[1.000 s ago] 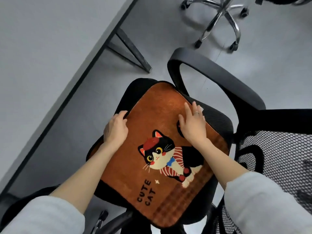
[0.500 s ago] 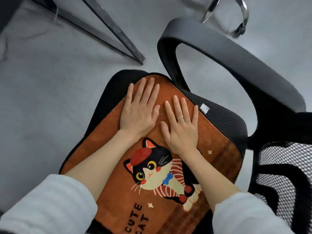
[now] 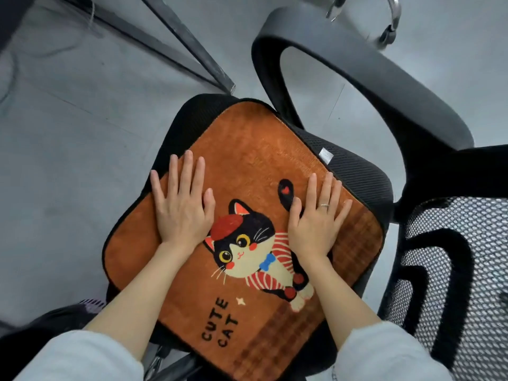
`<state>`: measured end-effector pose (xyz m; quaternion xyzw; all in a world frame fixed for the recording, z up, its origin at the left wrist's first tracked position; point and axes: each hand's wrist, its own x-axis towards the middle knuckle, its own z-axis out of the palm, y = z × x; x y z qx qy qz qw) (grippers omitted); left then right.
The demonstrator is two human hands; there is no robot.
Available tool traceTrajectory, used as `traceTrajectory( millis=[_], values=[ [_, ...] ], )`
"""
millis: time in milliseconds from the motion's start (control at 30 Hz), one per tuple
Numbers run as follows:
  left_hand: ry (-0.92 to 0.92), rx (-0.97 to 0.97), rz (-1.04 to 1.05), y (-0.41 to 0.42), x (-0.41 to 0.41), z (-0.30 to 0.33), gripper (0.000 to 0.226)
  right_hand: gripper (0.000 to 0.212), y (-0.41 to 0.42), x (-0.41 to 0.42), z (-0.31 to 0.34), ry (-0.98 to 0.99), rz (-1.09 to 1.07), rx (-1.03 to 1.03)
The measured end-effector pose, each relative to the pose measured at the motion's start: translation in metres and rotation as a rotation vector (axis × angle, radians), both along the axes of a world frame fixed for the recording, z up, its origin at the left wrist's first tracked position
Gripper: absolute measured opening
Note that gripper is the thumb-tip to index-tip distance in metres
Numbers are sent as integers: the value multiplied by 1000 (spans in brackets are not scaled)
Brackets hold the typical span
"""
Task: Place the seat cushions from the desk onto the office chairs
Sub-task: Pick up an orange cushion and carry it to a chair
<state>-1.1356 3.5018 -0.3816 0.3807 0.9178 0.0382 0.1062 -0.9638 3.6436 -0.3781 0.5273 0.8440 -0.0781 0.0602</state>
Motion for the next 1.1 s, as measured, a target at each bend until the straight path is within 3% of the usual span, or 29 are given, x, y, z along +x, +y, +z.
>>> traceTrajectory(
  millis=[133, 333, 500, 633, 833, 967, 1100],
  values=[
    [24, 16, 2, 6, -1, -10, 58, 57, -1, -5, -10, 6, -11, 31],
    [-63, -4, 97, 2, 20, 3, 57, 59, -19, -10, 5, 56, -47, -96],
    [-47, -27, 114, -20, 73, 4, 58, 54, -80, -7, 2, 56, 83, -29],
    [-8, -42, 127, -20, 71, -7, 59, 56, -82, -4, -11, 27, 90, 10],
    [-100, -90, 109, -36, 63, 8, 56, 52, -68, 11, 7, -13, 180, -78],
    [-182, -131, 370, -70, 69, 20, 55, 54, -56, 43, 21, -76, -124, -206],
    [-137, -118, 466, -72, 96, 16, 57, 57, -77, 44, 15, -77, -208, -139]
  ],
)
